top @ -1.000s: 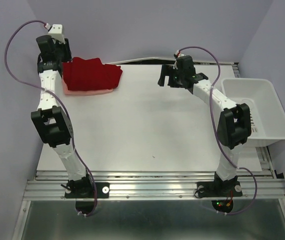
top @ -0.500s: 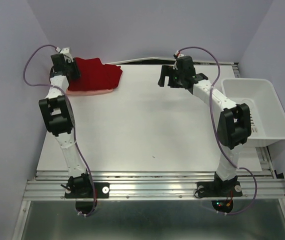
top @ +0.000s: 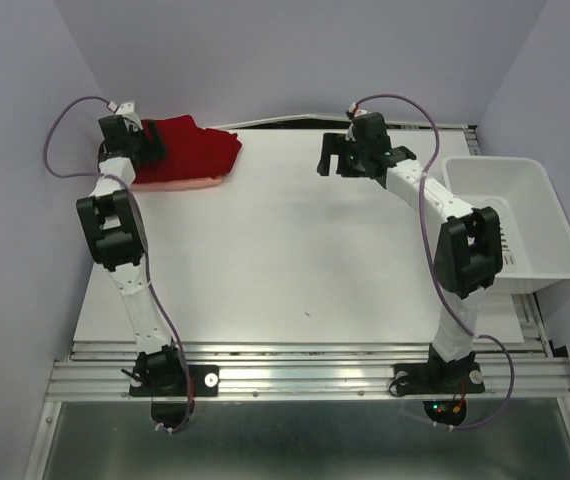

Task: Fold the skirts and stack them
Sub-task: Neatly place the folded skirt to the corner

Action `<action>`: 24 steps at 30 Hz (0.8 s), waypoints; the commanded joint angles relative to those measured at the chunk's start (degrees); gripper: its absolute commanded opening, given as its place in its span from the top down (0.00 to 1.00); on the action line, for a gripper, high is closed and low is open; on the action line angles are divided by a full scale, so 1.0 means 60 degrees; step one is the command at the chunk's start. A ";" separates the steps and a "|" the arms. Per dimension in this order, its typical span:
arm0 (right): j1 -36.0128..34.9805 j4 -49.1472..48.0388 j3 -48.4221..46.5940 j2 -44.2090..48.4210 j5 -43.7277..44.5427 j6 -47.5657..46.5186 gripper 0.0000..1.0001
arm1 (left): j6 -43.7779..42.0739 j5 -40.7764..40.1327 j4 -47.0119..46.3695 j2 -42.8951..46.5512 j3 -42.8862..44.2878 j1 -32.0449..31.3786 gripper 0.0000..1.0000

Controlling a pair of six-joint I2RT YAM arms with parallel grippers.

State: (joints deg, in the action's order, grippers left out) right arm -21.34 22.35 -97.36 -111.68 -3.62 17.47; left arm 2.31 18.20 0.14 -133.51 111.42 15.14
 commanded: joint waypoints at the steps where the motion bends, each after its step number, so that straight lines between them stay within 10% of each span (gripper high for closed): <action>1: 0.0027 -0.0019 0.0055 0.0712 0.0207 -0.0538 0.00 | -0.0324 0.0278 -0.1107 0.1841 -0.1163 0.0203 0.07; 10: 0.0128 -0.0150 0.0976 0.2395 0.1877 -0.2178 0.00 | -0.1671 -0.0631 -0.0407 0.5140 -0.1609 0.0085 0.01; 15: 0.0772 -0.0092 0.2525 0.3858 0.1075 -0.2502 0.00 | -0.3516 -0.0308 0.3122 0.6020 -0.0566 -0.0514 0.01; 24: 0.1184 0.0494 0.5867 0.6394 -0.0114 -0.2795 0.00 | -0.3300 -0.0702 0.3158 0.9271 -0.5819 -0.2271 0.01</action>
State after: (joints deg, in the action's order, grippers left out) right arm -13.65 23.79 -67.77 -78.04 -0.32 2.55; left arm -16.69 15.46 17.56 -81.89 87.68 4.64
